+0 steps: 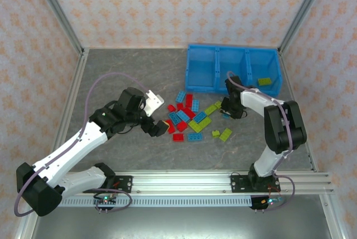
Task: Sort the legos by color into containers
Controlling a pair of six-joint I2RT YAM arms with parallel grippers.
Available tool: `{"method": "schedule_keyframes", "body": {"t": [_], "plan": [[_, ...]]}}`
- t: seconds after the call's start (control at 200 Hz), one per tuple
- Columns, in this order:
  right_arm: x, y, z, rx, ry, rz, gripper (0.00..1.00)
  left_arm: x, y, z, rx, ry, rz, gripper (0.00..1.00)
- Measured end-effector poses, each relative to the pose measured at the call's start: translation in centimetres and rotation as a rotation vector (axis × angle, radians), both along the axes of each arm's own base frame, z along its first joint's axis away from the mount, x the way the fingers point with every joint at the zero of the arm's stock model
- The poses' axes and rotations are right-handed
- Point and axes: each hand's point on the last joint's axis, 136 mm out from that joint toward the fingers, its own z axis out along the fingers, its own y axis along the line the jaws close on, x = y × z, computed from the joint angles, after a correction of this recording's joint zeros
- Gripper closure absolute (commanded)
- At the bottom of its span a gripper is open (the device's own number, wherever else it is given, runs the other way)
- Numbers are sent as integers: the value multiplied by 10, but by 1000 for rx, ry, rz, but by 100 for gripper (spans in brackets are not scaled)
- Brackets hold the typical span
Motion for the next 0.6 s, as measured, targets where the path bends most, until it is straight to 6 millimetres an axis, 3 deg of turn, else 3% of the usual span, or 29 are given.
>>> {"method": "schedule_keyframes", "body": {"t": [0.115, 0.295, 0.375, 0.475, 0.601], "plan": [[-1, -1, 32, 18, -97, -8, 76, 0, 0, 0, 1, 0, 0, 0], [22, -13, 134, 24, -472, -61, 79, 1, 2, -1, 8, -5, 8, 0], [37, -23, 167, -16, -610, -90, 79, 4, 4, -1, 20, -14, 21, 0], [68, -28, 184, -88, -680, -96, 79, 7, 8, -1, 41, -31, 37, 0], [125, -24, 171, -136, -652, -75, 77, 9, 16, 1, 64, -63, 63, 0]]}}
